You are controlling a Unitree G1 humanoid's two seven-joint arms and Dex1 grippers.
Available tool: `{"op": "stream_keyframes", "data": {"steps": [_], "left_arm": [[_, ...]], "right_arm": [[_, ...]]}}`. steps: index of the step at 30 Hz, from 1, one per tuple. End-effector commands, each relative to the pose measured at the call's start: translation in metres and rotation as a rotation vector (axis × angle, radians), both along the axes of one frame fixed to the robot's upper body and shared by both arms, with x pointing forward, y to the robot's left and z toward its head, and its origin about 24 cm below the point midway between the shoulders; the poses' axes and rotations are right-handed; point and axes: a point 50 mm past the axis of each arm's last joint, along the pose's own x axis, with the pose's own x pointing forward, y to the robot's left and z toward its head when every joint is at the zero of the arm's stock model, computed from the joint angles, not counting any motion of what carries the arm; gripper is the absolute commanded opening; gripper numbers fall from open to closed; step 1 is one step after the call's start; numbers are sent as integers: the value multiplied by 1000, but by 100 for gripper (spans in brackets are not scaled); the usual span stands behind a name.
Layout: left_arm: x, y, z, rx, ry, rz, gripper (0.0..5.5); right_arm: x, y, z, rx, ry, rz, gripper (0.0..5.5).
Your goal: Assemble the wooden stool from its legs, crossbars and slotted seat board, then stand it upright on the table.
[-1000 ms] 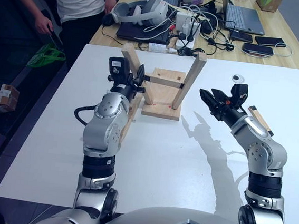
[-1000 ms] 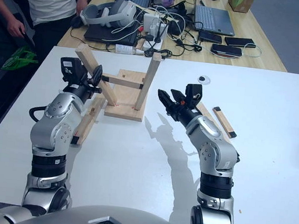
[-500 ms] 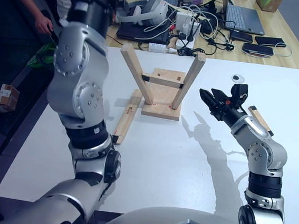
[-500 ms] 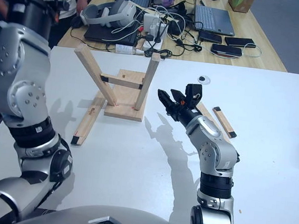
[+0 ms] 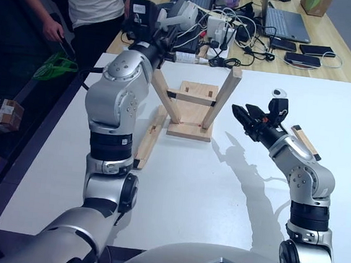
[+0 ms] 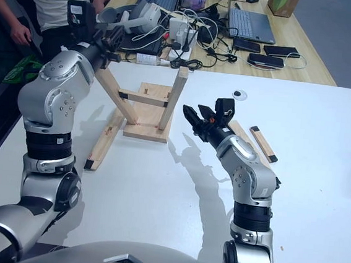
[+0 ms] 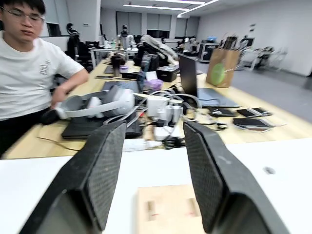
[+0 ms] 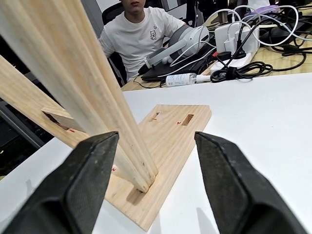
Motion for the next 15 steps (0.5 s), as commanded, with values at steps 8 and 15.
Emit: {"op": "stream_keyframes", "data": {"steps": [8, 15], "left_arm": [[-10, -20, 23, -47, -51, -109, 215], [-20, -36, -48, -76, 311, -41, 215]], "right_arm": [[6, -18, 24, 98, -92, -32, 295], [4, -13, 17, 79, -54, -41, 295]]}}
